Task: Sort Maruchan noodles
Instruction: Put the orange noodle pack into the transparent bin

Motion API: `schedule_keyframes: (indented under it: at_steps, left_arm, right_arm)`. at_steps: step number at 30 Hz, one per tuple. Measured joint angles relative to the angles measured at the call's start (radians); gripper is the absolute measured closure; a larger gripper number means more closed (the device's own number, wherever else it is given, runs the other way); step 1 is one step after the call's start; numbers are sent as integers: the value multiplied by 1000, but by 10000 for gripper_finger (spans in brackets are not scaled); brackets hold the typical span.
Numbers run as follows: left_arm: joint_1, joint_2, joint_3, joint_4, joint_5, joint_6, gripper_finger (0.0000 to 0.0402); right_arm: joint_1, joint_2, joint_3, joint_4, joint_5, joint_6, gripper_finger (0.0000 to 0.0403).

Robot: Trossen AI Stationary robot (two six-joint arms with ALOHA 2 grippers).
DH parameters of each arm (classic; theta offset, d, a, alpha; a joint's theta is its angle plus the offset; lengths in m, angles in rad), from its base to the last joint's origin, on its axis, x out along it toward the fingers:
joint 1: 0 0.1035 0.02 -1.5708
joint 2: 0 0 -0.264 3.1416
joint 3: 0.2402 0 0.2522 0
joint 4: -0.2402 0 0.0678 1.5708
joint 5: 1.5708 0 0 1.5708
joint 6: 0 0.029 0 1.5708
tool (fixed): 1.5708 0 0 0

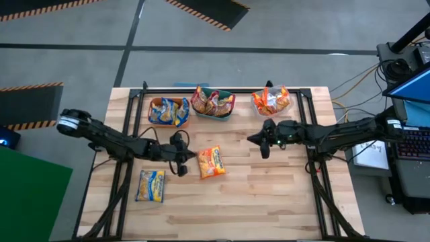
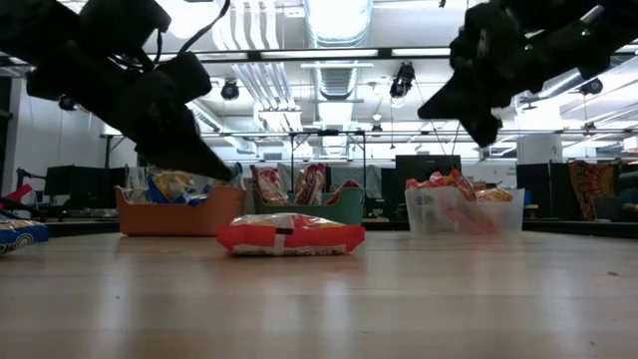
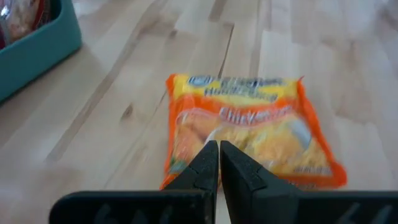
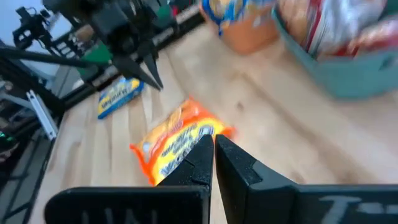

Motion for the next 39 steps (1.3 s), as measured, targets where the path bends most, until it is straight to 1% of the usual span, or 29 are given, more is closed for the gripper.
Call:
schedule_keyframes:
  at_steps: [4,6,8,13,17,20,23,28,31,35,39]
  left_arm:
    - [0,59,-3,120,0,1,402]
    - [0,94,7,146,0,5,402]
    - [0,132,26,146,0,6,402]
    - [-1,230,79,145,2,6,402]
    - [-5,295,116,145,3,14,402]
    - [-9,335,140,145,4,17,402]
    - [-16,367,161,146,8,15,402]
    - [-36,388,176,149,45,15,402]
    - [-41,384,175,146,48,17,402]
    - [-42,356,170,130,54,22,402]
    - [-50,317,164,118,59,36,402]
  right_arm:
    - [20,95,36,0,-10,31,394]
    - [29,145,64,-1,-10,31,394]
    - [33,197,100,-8,-18,30,394]
    - [33,325,181,-15,-98,36,394]
    - [34,418,230,-19,-118,119,394]
    - [33,479,258,-37,-156,189,394]
    - [41,532,272,-43,-188,237,394]
    - [51,598,293,-38,-191,282,394]
    - [52,630,308,-30,-190,304,391]
    - [51,660,330,-29,-191,336,367]
    - [53,684,346,-31,-190,368,312]
